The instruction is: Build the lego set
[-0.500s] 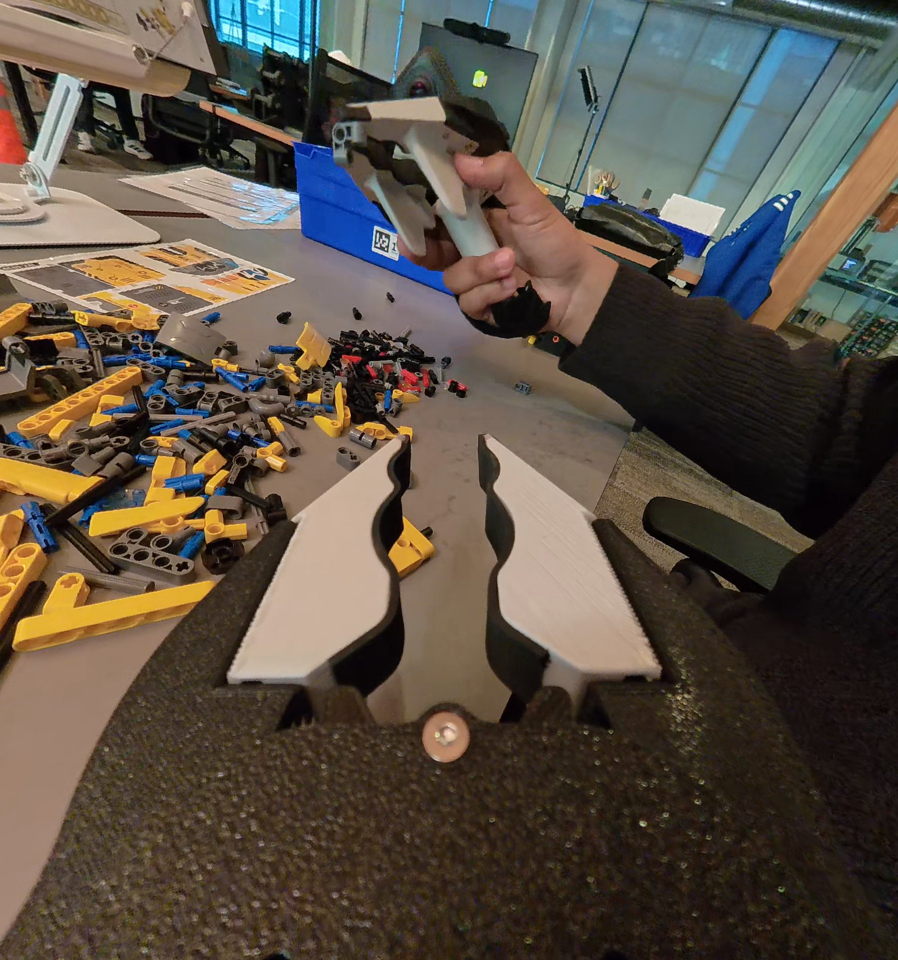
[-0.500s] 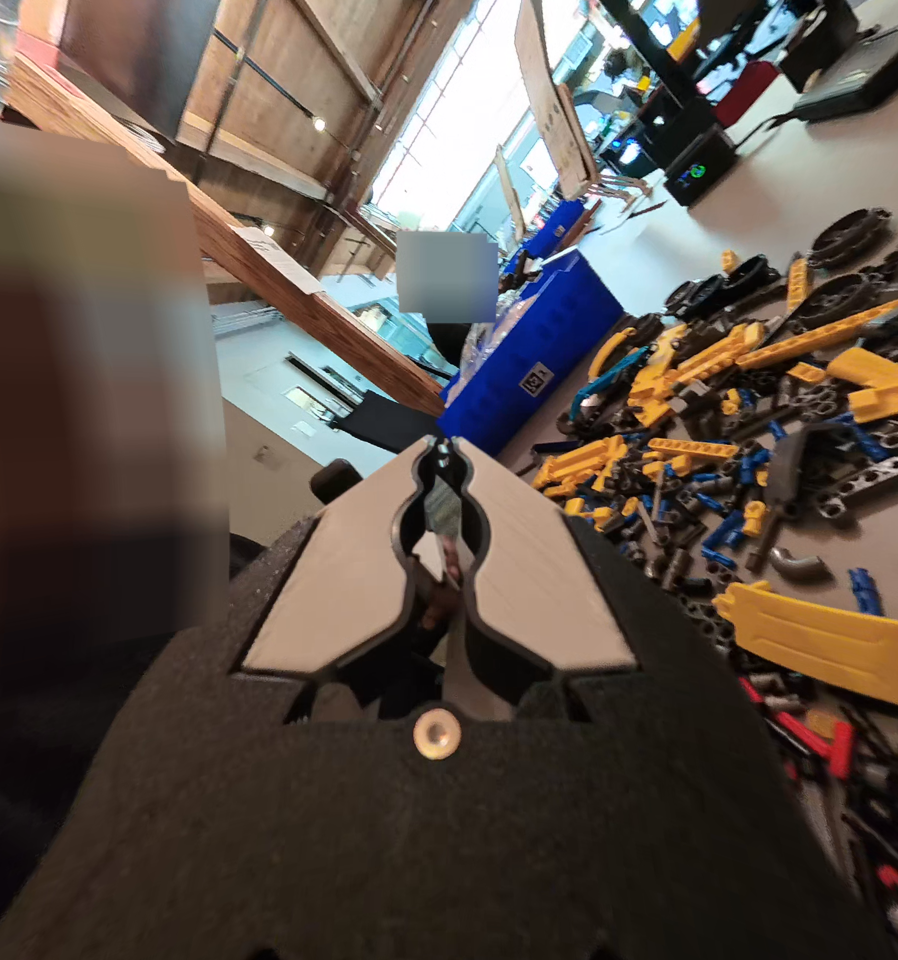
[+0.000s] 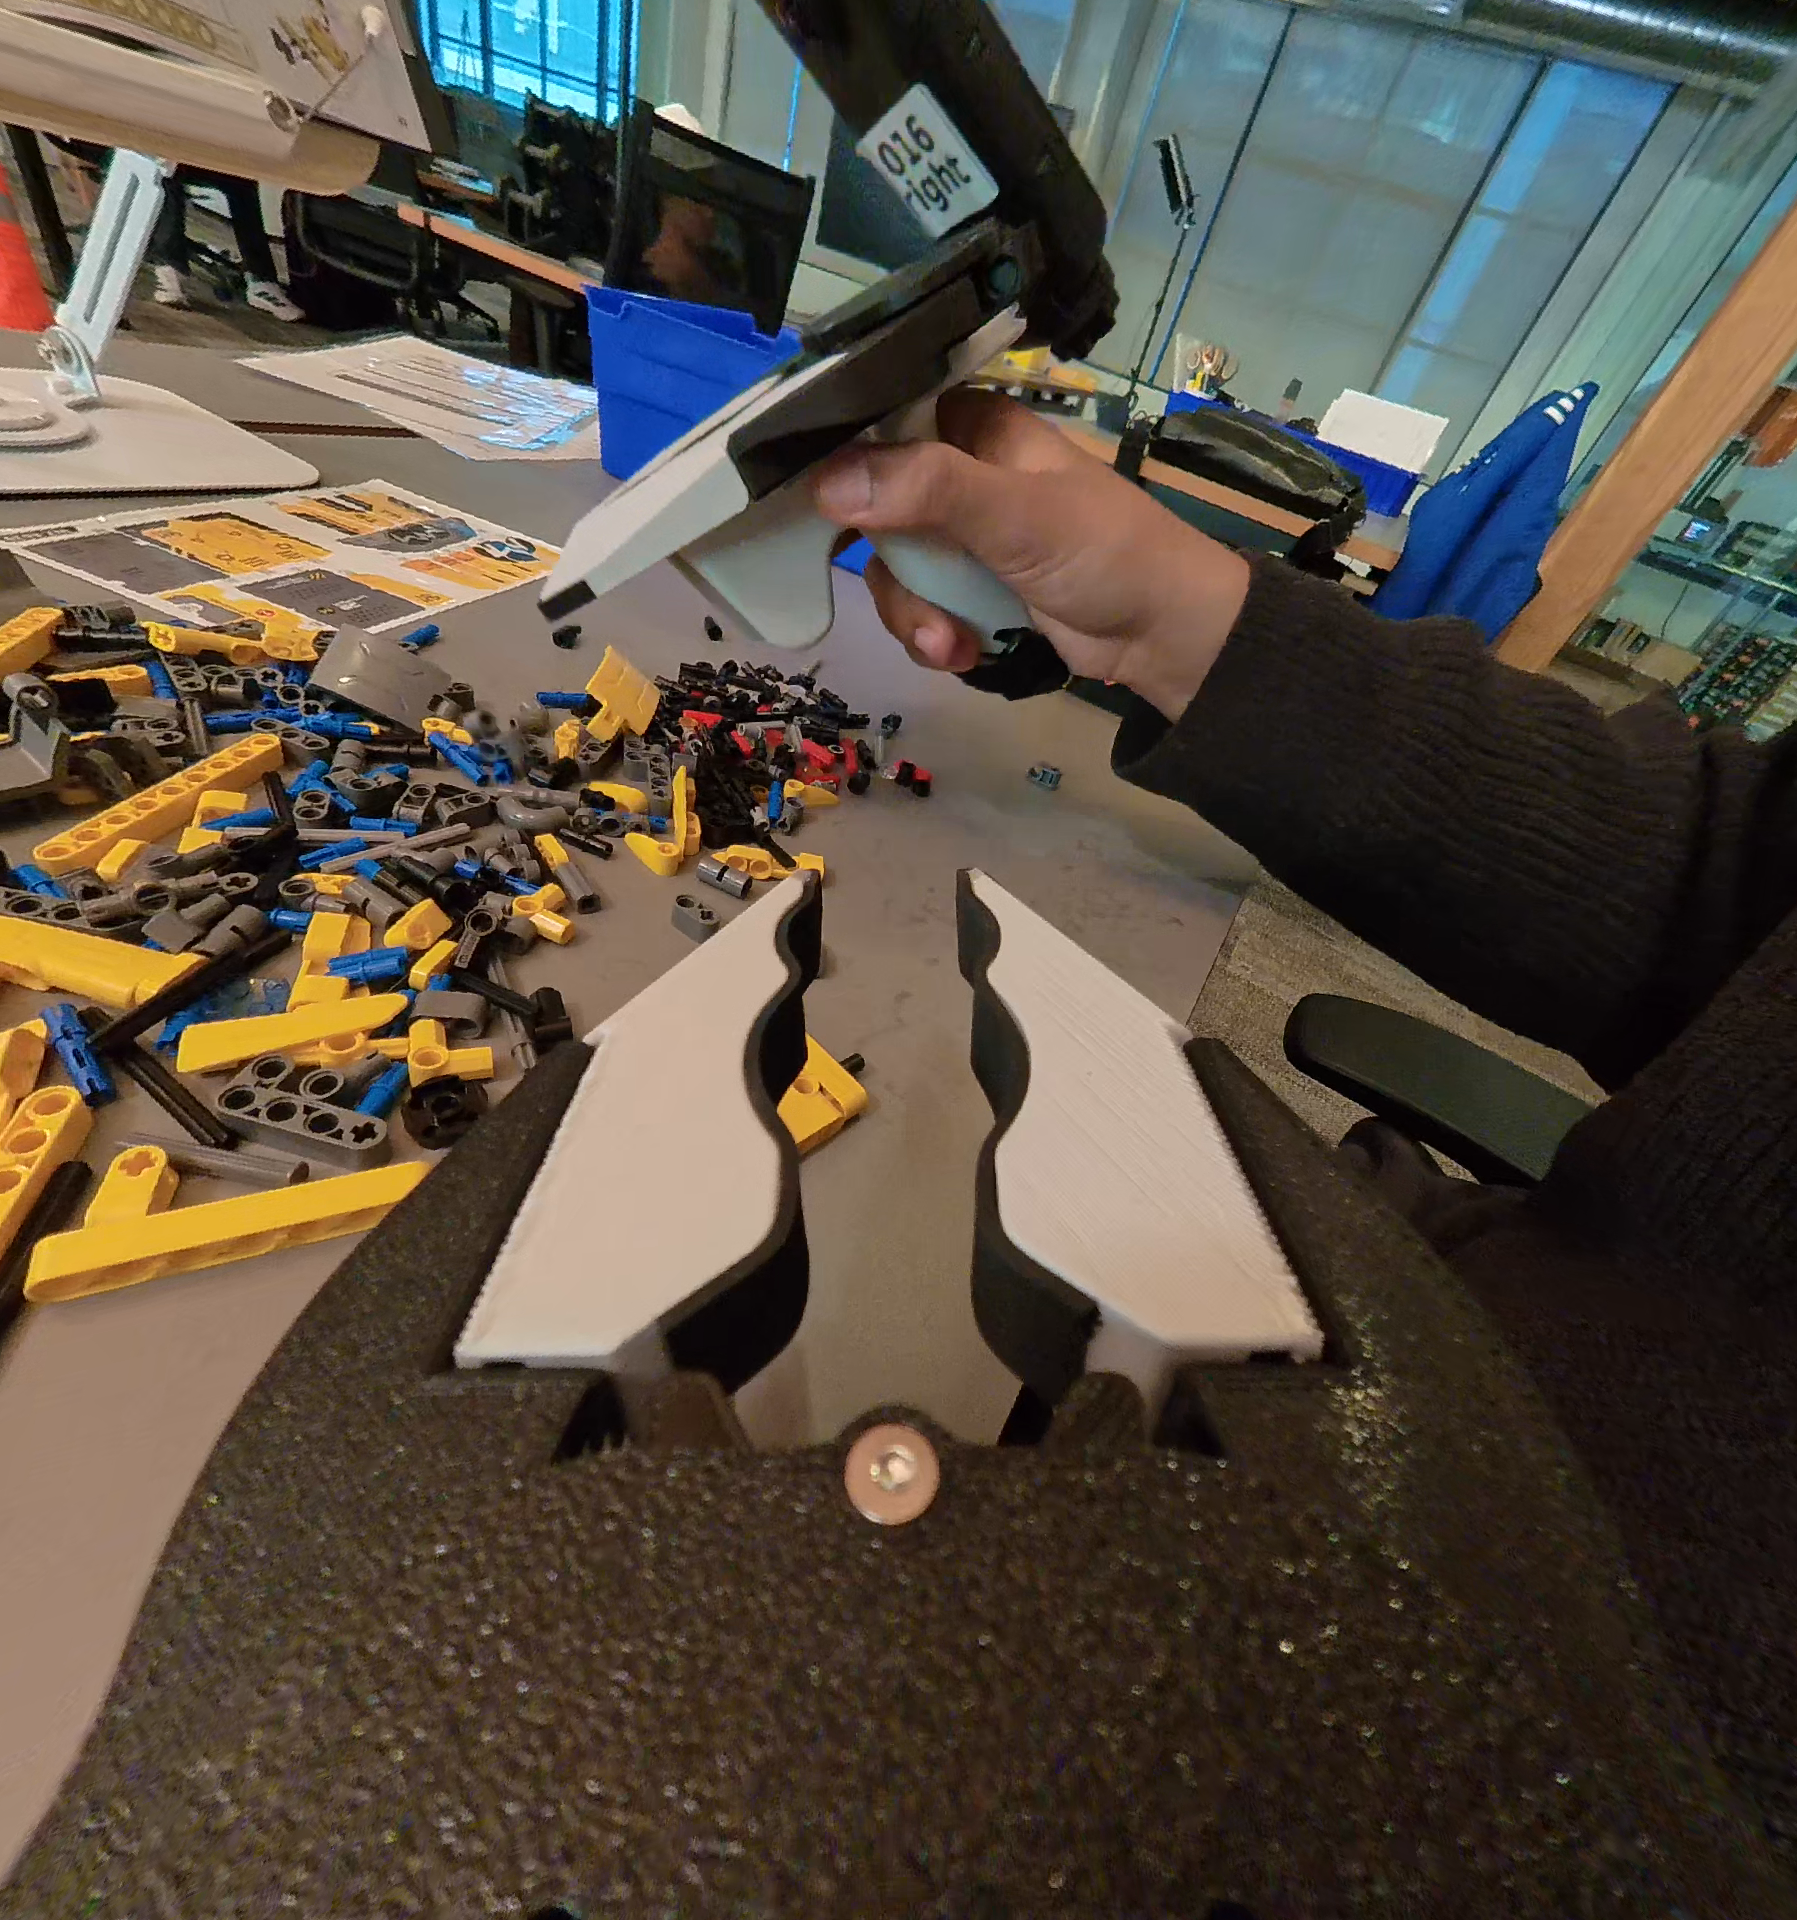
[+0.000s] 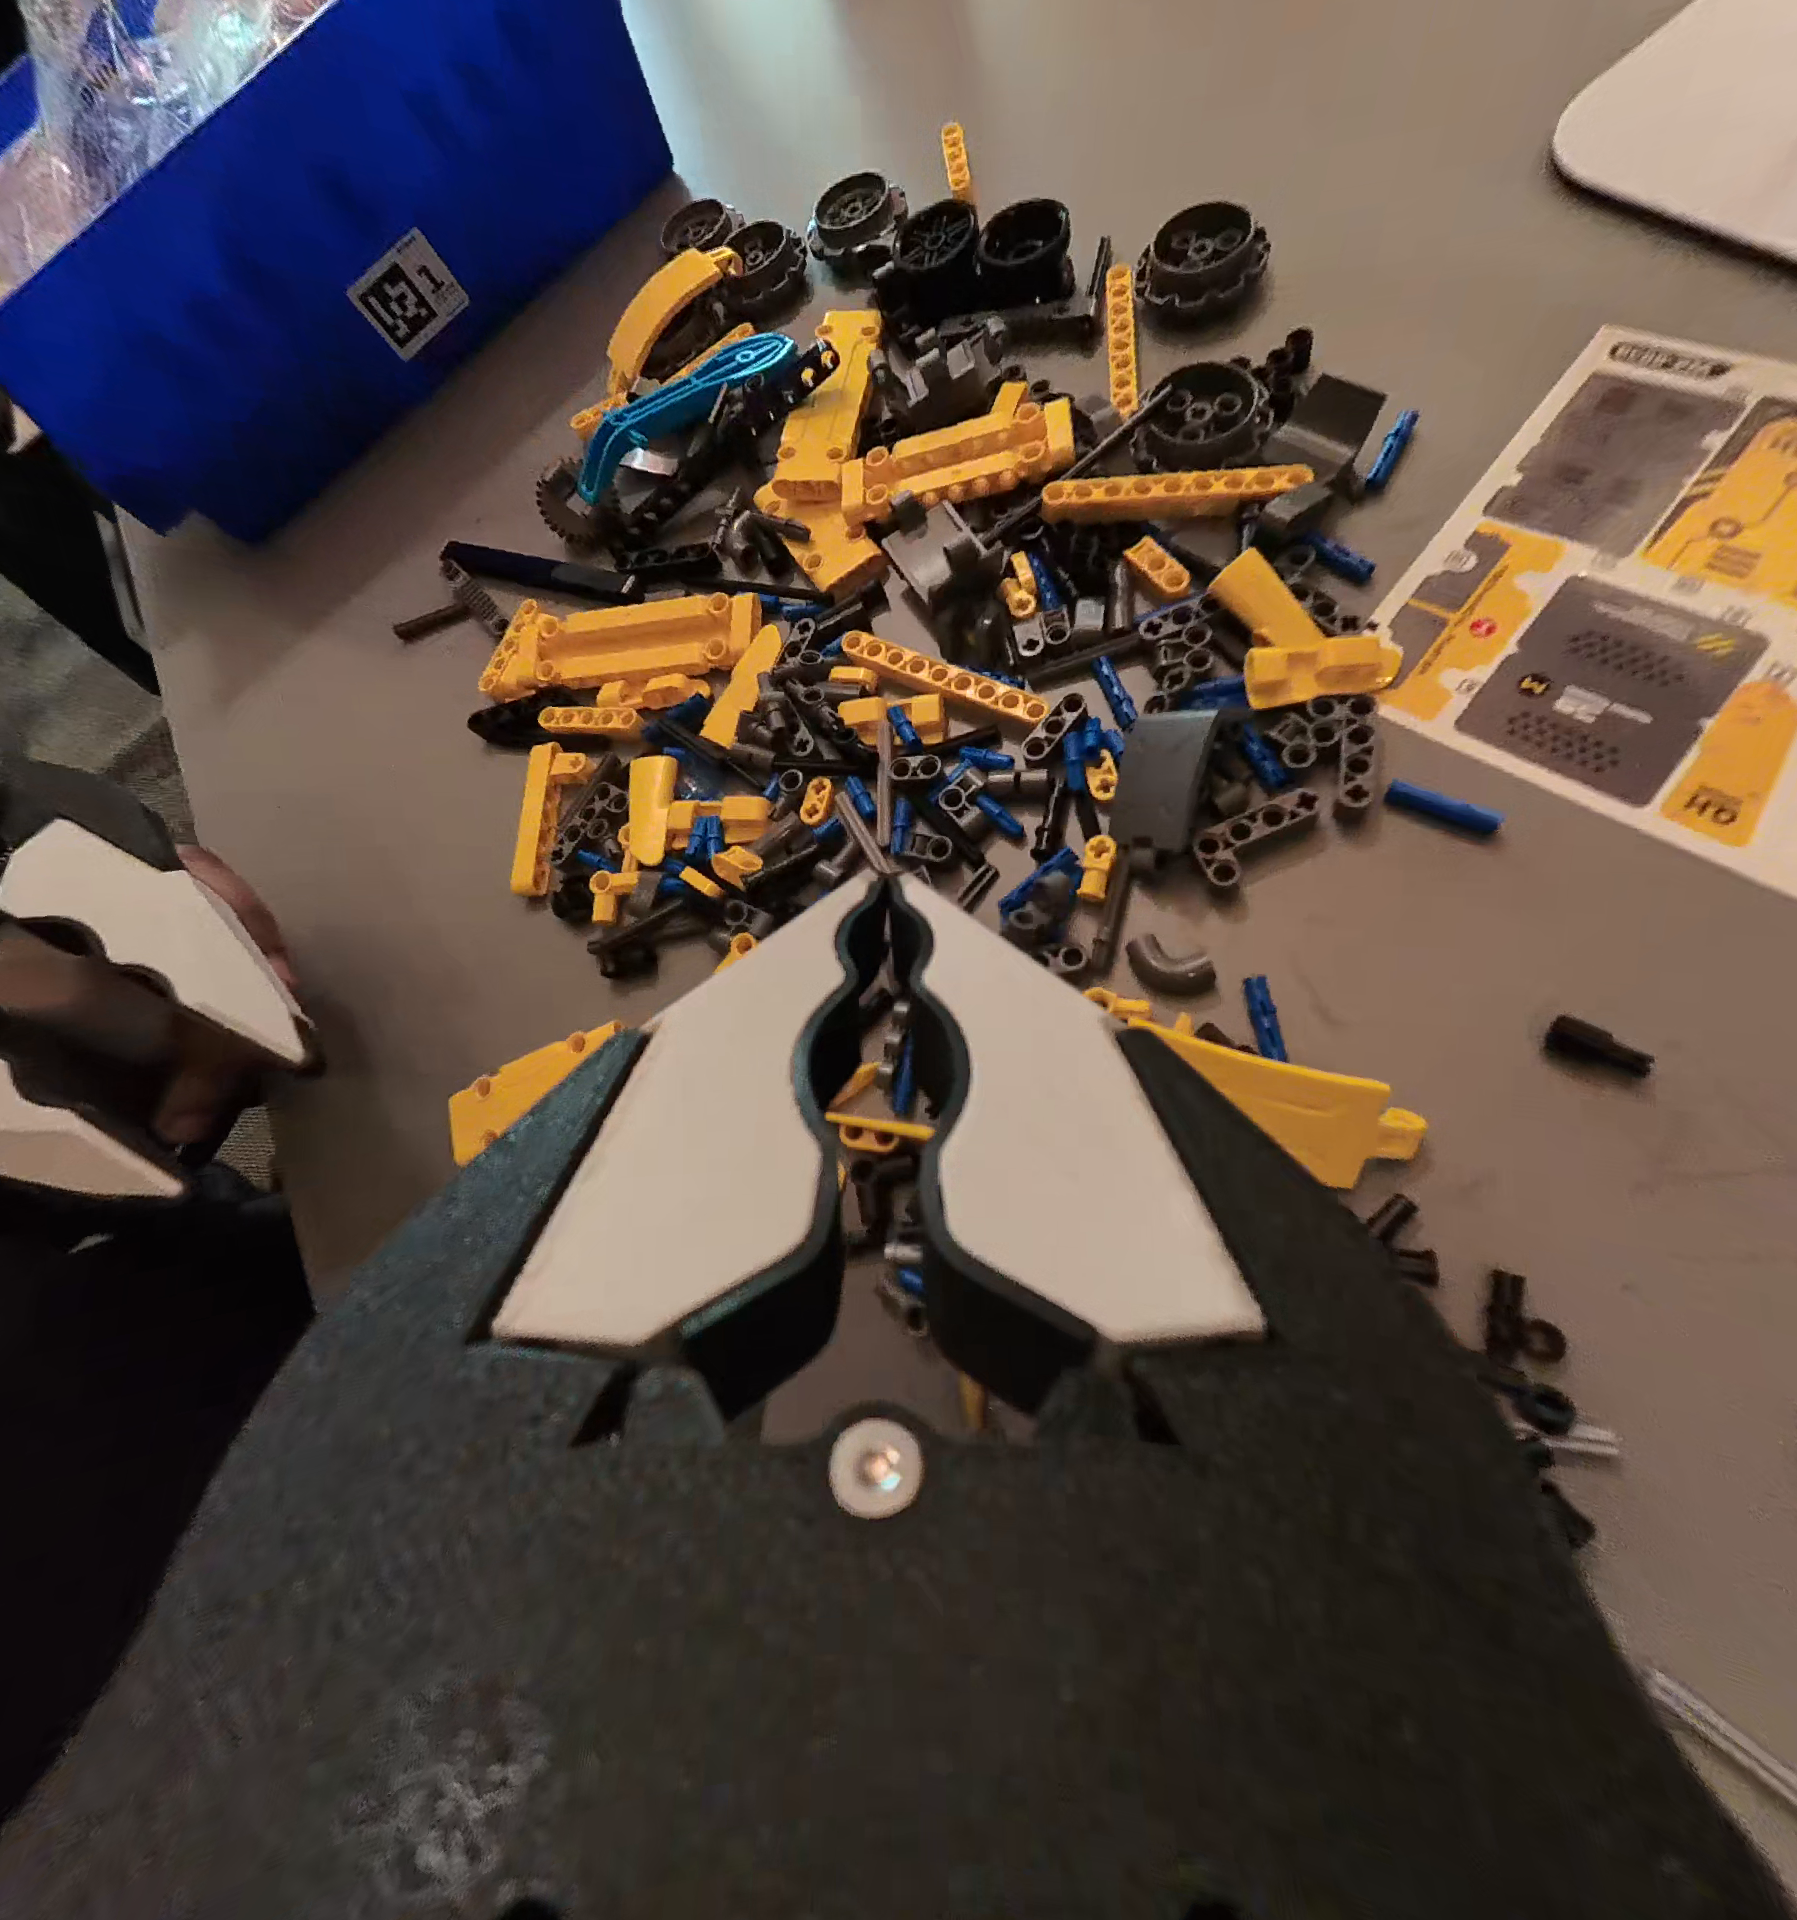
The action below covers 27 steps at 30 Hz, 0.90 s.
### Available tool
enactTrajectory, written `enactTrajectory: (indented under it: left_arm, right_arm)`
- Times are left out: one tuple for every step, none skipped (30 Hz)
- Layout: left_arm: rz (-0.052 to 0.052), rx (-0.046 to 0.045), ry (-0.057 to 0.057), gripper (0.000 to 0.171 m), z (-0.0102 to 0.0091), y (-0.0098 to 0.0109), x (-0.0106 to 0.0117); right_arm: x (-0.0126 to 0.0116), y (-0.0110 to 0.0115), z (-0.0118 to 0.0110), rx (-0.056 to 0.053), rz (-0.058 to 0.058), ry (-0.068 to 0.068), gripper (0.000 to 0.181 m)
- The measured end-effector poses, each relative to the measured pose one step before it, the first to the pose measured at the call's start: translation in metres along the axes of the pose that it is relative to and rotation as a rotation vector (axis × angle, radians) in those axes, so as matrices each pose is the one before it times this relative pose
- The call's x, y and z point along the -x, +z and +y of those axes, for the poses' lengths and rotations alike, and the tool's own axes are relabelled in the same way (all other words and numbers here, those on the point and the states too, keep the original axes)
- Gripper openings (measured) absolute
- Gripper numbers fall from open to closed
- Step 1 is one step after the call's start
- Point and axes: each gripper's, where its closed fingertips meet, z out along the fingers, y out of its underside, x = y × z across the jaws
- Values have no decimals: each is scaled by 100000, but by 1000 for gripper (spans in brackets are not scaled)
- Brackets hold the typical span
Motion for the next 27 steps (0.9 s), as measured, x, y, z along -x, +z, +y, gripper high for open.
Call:
enactTrajectory:
  left_arm:
    - [45,-32,1,25,-5,2,-6]
    - [39,-37,-11,25,-4,-7,-7]
    - [26,-56,31,25,-4,-5,-11]
    - [17,-37,12,25,-4,-7,-2]
    - [25,3,-21,25,10,1,-2]
    - [8,20,2,25,-9,-3,6]
    - [-8,58,-28,25,15,17,3]
    - [14,58,-4,25,8,-4,-2]
    - [-37,-31,56,25,-2,3,-1]
    - [-53,-24,22,25,-3,2,9]
    - [5,16,-10,25,2,-1,-1]
    - [-3,23,-34,25,0,8,8]
    - [17,58,-42,25,7,6,-5]
    - [-9,36,18,25,4,7,3]
    - [-12,-6,18,25,-1,0,3]
    - [26,18,-25,25,0,-2,4]
    - [34,27,-18,25,3,8,-6]
    - [9,34,-46,25,1,7,5]
    - [27,112,-69,25,16,22,15]
    - [25,212,-105,25,19,23,10]
    - [60,227,-145,25,21,22,2]
    - [96,123,-110,25,9,10,-1]
    - [73,6,-41,25,-2,-1,-3]
    - [51,-11,-18,25,-1,1,-8]
    - [48,17,-21,25,9,-1,4]
    - [45,36,3,25,-6,6,-8]
    - [13,30,29,25,7,-1,-9]
  right_arm:
    - [153,-118,-178,-442,585,-975,0]
    - [160,-129,-137,-348,416,-744,0]
    - [132,-145,-99,-365,486,-668,0]
    - [123,-143,-52,-372,570,-631,0]
    - [106,-121,-21,-421,529,-513,0]
    - [136,-90,28,-358,191,-359,0]
    - [163,-19,84,-177,-171,-268,0]
    - [167,42,108,-203,-335,-302,0]
    - [142,96,113,-394,-301,-506,0]
    - [70,155,159,-323,26,-603,0]
    - [-20,207,205,18,495,-407,0]
    - [-38,261,242,406,559,-95,0]
    - [17,294,247,731,257,13,0]
    - [75,304,216,803,39,-87,0]
    - [117,284,162,756,10,-300,0]
    - [139,254,105,634,52,-453,0]
    - [181,201,26,324,-137,-237,0]
    - [396,130,-102,-418,-1483,762,0]
    - [770,41,-228,-1303,-3984,2360,0]
    - [968,-68,-280,-1878,-5481,3656,0]
    - [882,-136,-287,-2352,-4877,3736,1]
    - [675,-205,-191,-2496,-3299,2732,1]
    - [399,-249,-7,-1773,-1325,1425,1]
    - [80,-291,170,-864,1103,351,1]
    - [-148,-327,309,-221,2729,-572,1]
    - [-219,-325,398,198,3261,-995,1]
    - [-214,-299,434,423,3300,-1117,1]
